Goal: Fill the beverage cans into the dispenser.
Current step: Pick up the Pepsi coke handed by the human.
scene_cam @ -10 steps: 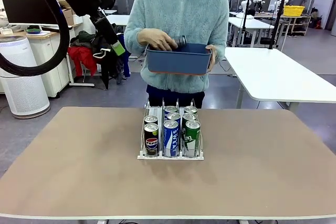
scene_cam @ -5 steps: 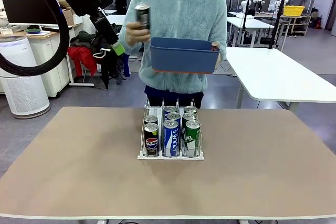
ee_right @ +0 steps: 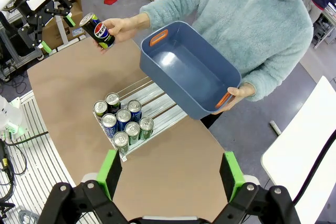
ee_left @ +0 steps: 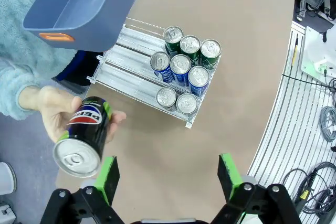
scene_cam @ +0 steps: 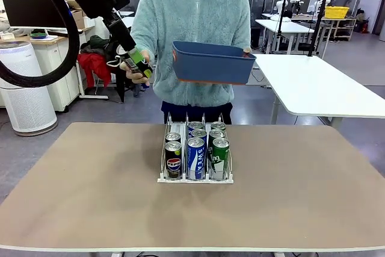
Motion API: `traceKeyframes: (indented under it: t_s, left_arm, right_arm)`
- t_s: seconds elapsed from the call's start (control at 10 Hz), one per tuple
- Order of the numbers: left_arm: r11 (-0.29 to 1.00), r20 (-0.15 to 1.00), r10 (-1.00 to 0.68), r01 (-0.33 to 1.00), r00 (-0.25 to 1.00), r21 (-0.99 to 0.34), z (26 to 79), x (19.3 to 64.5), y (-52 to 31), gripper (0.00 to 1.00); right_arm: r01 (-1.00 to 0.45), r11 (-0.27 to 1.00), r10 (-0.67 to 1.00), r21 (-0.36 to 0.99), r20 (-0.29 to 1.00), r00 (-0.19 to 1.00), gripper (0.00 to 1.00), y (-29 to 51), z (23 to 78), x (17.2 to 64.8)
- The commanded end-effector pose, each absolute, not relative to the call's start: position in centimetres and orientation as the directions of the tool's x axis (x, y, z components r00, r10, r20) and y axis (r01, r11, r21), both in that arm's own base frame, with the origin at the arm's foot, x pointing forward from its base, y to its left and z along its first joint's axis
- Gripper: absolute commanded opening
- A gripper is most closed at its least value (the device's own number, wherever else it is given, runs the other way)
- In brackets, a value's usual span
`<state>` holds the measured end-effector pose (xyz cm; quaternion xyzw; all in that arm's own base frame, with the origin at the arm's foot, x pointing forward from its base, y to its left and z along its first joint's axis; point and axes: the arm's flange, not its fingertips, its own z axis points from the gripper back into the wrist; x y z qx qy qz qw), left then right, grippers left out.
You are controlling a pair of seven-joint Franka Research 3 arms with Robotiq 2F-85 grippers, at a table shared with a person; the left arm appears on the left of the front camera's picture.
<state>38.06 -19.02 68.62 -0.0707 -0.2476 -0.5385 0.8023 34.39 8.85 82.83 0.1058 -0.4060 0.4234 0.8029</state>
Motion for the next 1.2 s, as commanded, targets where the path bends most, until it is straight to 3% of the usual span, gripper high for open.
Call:
traceKeyframes:
  t_s: [0.0,1.1]
  left_arm:
    - [0.405,0.482,-0.825,0.903,0.294,0.142,68.67,38.09,-18.89,1.0]
    - [0.405,0.482,-0.825,0.903,0.294,0.142,68.67,38.09,-18.89,1.0]
  right_arm:
    - [-0.765,0.62,0.593,-0.175,0.743,0.311,1.0,8.87,82.77,34.36]
    - [-0.765,0.62,0.593,-0.175,0.743,0.311,1.0,8.87,82.77,34.36]
